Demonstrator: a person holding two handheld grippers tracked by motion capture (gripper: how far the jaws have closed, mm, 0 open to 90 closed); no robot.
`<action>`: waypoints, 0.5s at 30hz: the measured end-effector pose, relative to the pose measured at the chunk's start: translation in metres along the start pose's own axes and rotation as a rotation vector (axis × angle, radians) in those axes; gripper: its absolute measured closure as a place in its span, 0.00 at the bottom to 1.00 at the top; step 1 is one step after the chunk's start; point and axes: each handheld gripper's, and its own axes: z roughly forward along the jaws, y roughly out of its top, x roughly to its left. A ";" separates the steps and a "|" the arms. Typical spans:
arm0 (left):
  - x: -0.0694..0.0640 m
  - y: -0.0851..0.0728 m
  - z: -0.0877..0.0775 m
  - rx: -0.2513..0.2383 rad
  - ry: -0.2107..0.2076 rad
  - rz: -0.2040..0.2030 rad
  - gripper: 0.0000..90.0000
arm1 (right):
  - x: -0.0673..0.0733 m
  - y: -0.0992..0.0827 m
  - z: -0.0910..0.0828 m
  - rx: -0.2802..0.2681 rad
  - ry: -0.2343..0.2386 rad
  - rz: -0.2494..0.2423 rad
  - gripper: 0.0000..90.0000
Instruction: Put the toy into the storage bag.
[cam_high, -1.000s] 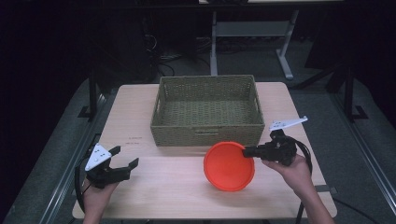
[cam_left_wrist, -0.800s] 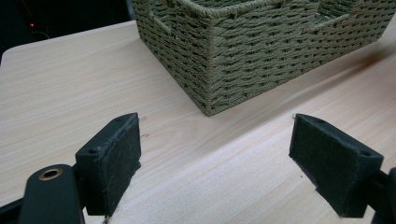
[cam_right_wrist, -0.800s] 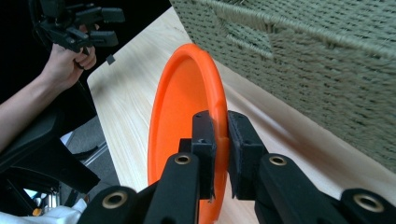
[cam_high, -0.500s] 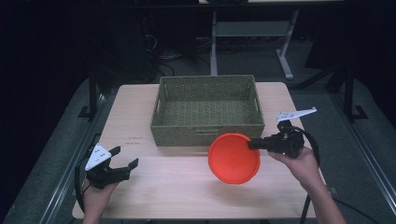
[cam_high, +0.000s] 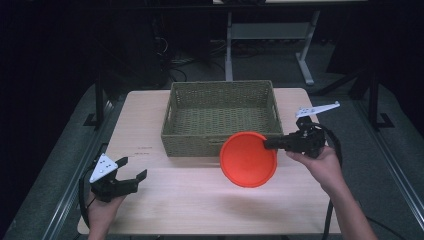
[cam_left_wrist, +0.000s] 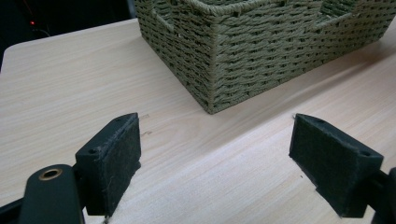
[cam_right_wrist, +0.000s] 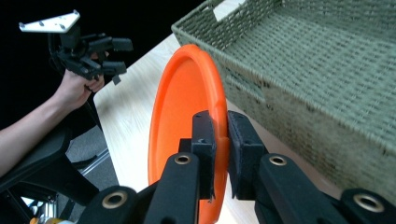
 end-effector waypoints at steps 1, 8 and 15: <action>0.000 0.000 0.000 0.000 0.000 -0.001 0.18 | 0.000 0.002 0.000 -0.001 -0.001 0.000 0.91; 0.000 0.000 0.000 -0.002 0.000 0.008 0.18 | 0.001 0.020 0.000 -0.001 -0.001 -0.011 0.91; 0.001 0.000 -0.001 -0.009 0.001 0.001 0.18 | 0.003 0.037 0.002 0.002 -0.004 -0.024 0.91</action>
